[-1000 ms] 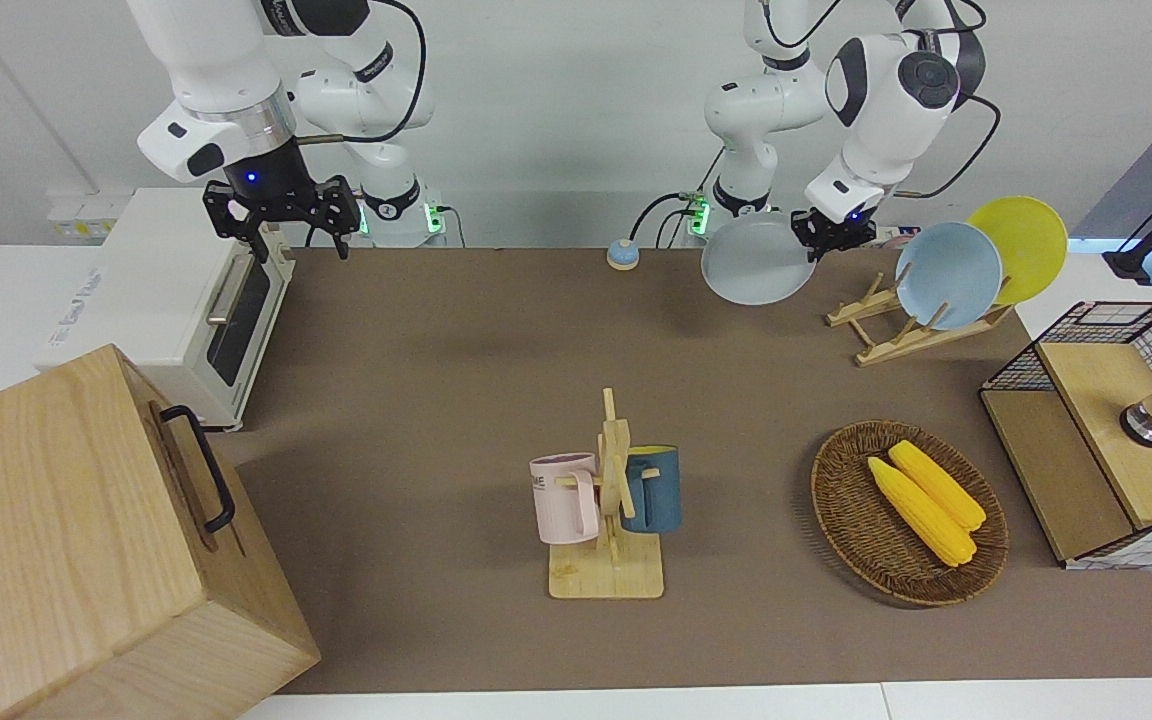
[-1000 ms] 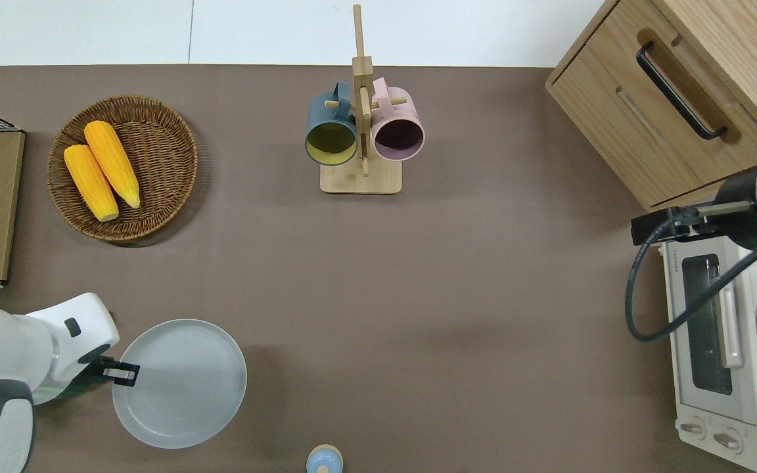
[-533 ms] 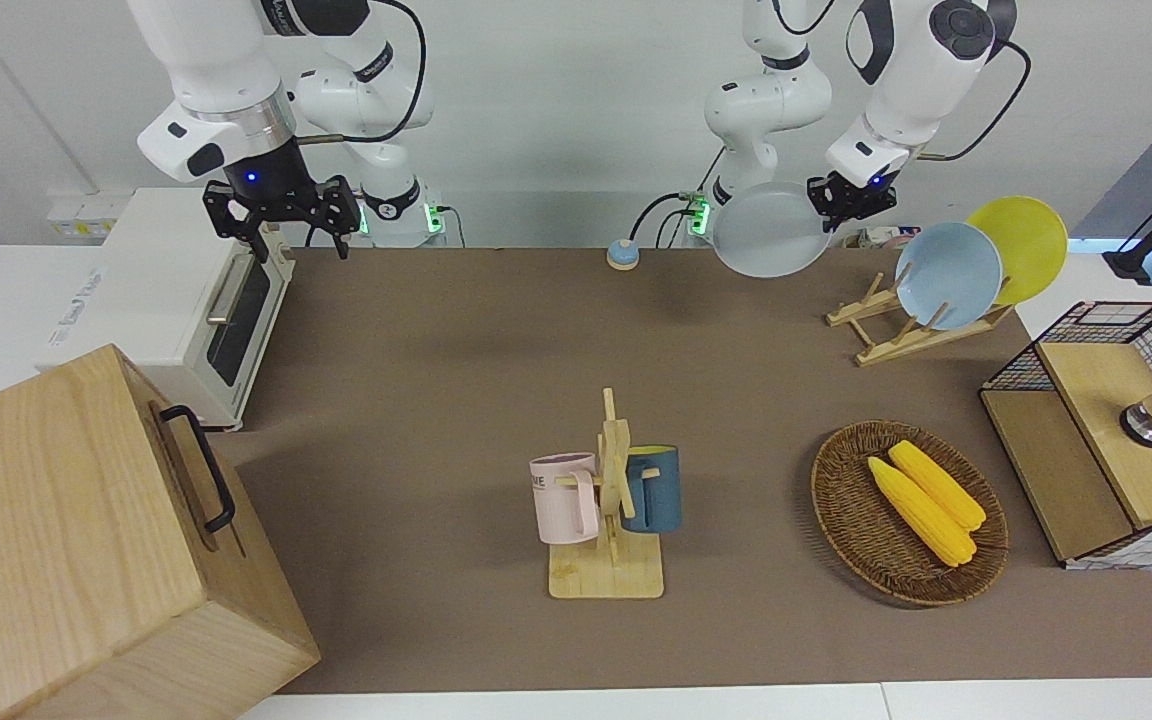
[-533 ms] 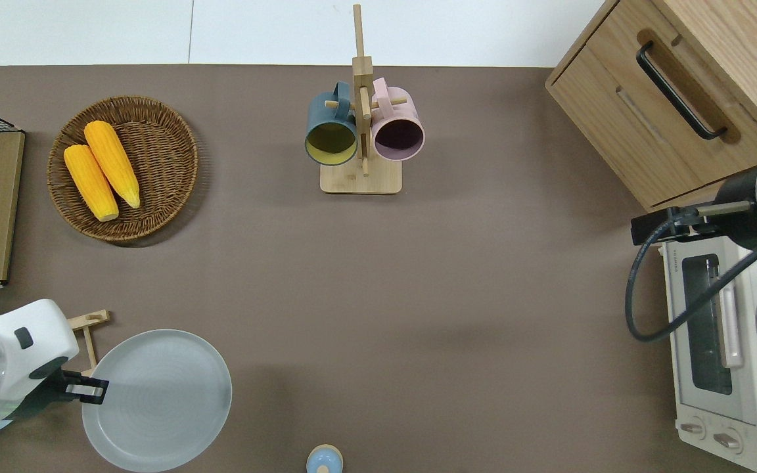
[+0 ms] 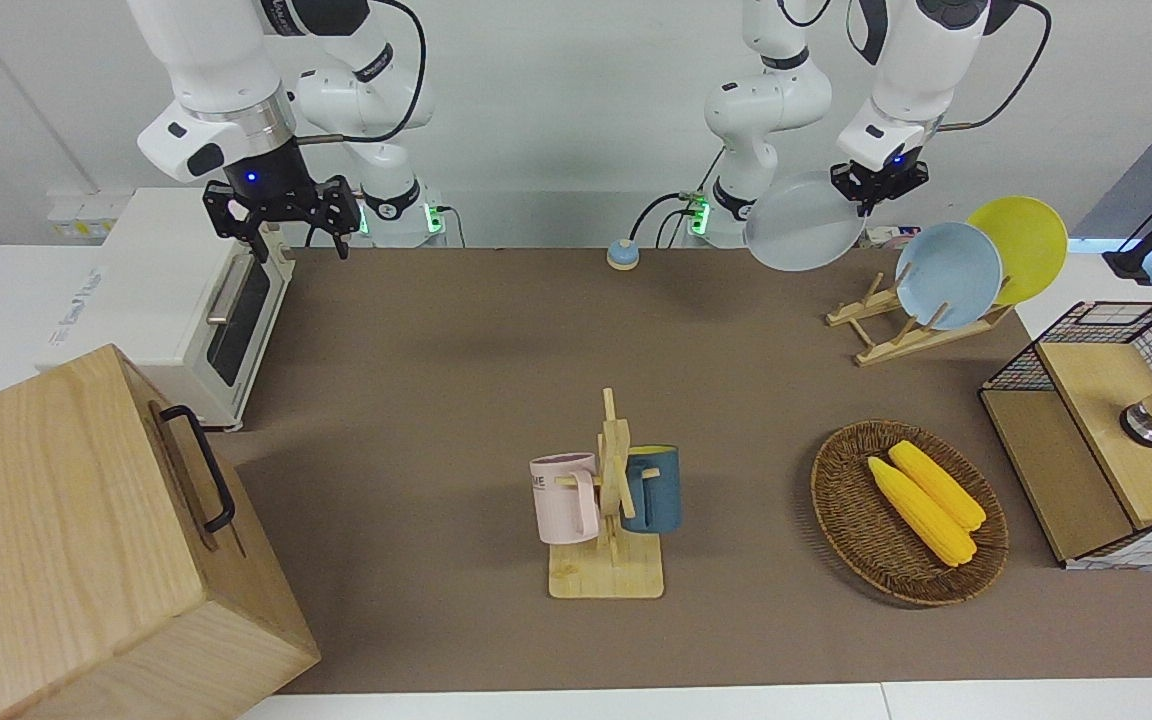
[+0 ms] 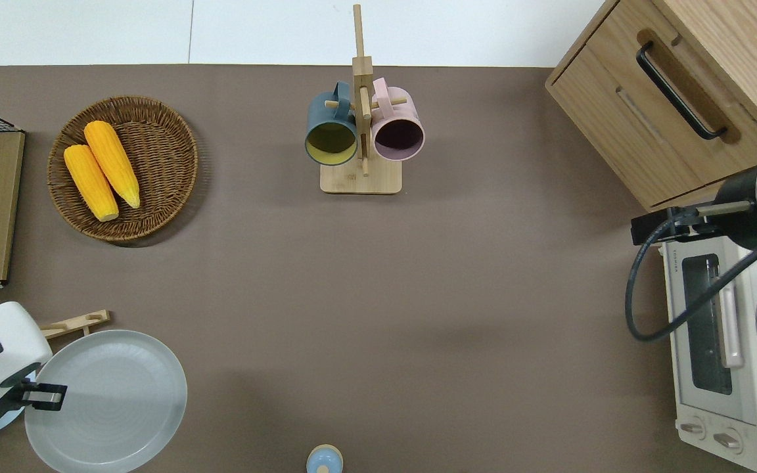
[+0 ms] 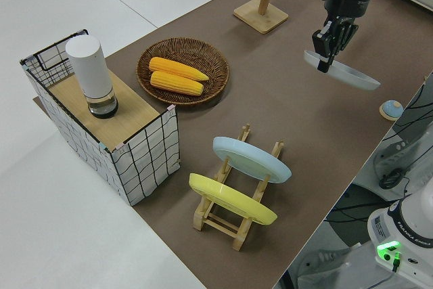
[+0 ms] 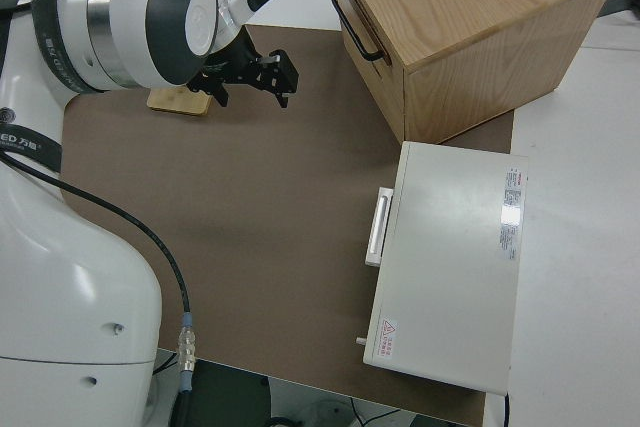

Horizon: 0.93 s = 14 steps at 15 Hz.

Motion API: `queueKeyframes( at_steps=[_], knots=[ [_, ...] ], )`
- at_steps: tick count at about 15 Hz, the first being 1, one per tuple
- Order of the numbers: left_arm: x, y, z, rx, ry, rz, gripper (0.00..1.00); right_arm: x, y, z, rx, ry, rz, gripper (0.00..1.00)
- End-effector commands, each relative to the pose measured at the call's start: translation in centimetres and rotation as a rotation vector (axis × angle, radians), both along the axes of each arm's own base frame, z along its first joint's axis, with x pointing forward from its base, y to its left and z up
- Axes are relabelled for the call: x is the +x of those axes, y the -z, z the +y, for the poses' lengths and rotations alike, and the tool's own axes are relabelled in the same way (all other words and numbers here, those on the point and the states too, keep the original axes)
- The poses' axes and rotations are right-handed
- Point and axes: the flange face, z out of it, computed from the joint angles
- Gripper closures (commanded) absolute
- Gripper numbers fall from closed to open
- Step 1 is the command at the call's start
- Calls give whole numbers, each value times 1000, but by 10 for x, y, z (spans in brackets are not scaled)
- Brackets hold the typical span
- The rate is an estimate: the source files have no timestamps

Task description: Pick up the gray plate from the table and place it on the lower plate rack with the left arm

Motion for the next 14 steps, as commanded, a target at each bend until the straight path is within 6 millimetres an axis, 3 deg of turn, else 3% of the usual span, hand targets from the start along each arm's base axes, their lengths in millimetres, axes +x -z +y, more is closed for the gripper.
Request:
queueKeyframes(
  at_steps=[1, 6, 14],
  knots=[
    [-8, -12, -20, 146, -29, -32, 1000, 1, -3, -2, -2, 15, 5, 17],
    [-9, -11, -52, 366, -74, -89, 1000, 1, -3, -2, -2, 15, 5, 17],
    [-9, -2, -63, 626, -166, -179, 1000, 1, -3, -2, -2, 17, 5, 17]
  ],
)
